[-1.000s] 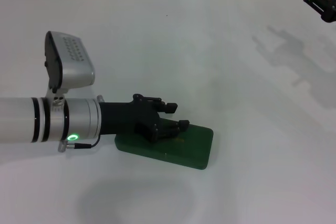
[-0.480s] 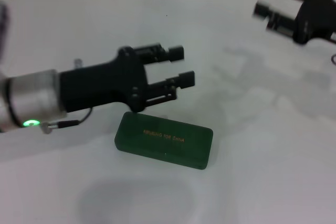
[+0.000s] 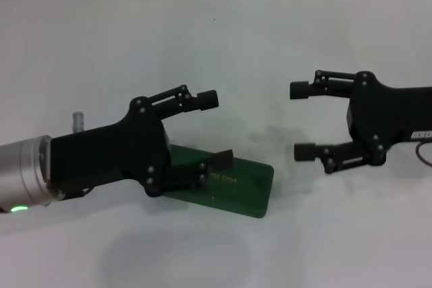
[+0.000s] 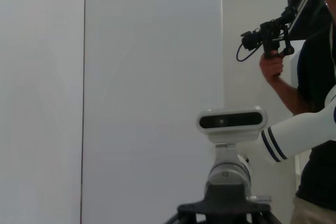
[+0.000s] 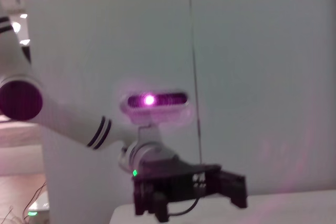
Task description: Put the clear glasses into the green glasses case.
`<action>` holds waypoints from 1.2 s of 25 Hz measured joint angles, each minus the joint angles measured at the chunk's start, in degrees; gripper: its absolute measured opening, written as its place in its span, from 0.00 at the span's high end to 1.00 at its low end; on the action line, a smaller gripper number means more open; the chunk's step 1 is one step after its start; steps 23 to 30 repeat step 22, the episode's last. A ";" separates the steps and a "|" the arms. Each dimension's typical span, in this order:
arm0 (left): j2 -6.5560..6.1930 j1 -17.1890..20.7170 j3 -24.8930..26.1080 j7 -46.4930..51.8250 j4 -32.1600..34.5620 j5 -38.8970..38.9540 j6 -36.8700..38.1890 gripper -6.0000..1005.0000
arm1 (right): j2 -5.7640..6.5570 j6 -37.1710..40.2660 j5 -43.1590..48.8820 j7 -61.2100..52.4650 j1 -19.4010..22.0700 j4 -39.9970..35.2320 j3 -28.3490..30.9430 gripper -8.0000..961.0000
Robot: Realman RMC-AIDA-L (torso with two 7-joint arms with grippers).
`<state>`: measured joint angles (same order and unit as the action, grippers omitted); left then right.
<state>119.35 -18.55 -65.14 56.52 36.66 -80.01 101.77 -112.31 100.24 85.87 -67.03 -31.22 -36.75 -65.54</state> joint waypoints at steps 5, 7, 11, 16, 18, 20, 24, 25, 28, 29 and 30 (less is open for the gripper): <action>-0.19 0.11 0.11 -0.50 -0.54 -0.09 0.21 0.19 | -0.56 -0.36 0.77 1.07 0.28 -0.44 -0.01 0.09; -0.20 0.35 0.29 -0.81 -0.57 -0.09 0.21 0.20 | -0.81 -0.43 0.82 2.23 0.42 -0.34 -0.04 0.08; -0.13 0.71 0.47 -1.36 -0.59 0.14 0.21 0.20 | -1.01 -0.60 0.90 2.95 0.49 -0.29 -0.04 0.08; -0.06 1.05 0.55 -1.79 -0.63 0.34 0.19 0.20 | -1.00 -1.63 0.93 3.38 0.52 -0.21 -0.03 0.08; 0.00 1.17 0.57 -2.30 -0.63 0.40 0.16 0.20 | -1.01 -1.72 0.94 3.61 0.53 -0.20 -0.02 0.08; 0.05 1.28 0.60 -2.74 -0.63 0.48 0.16 0.20 | -1.06 -1.87 0.96 3.66 0.54 -0.24 -0.03 0.08; 0.09 1.33 0.65 -2.94 -0.64 0.52 0.12 0.20 | -1.11 -2.12 0.97 3.70 0.55 -0.37 -0.02 0.08; 0.09 1.33 0.65 -2.94 -0.64 0.52 0.12 0.20 | -1.11 -2.12 0.97 3.70 0.55 -0.37 -0.02 0.08; 0.09 1.33 0.65 -2.94 -0.64 0.52 0.12 0.20 | -1.11 -2.12 0.97 3.70 0.55 -0.37 -0.02 0.08; 0.09 1.33 0.65 -2.94 -0.64 0.52 0.12 0.20 | -1.11 -2.12 0.97 3.70 0.55 -0.37 -0.02 0.08; 0.09 1.33 0.65 -2.94 -0.64 0.52 0.12 0.20 | -1.11 -2.12 0.97 3.70 0.55 -0.37 -0.02 0.08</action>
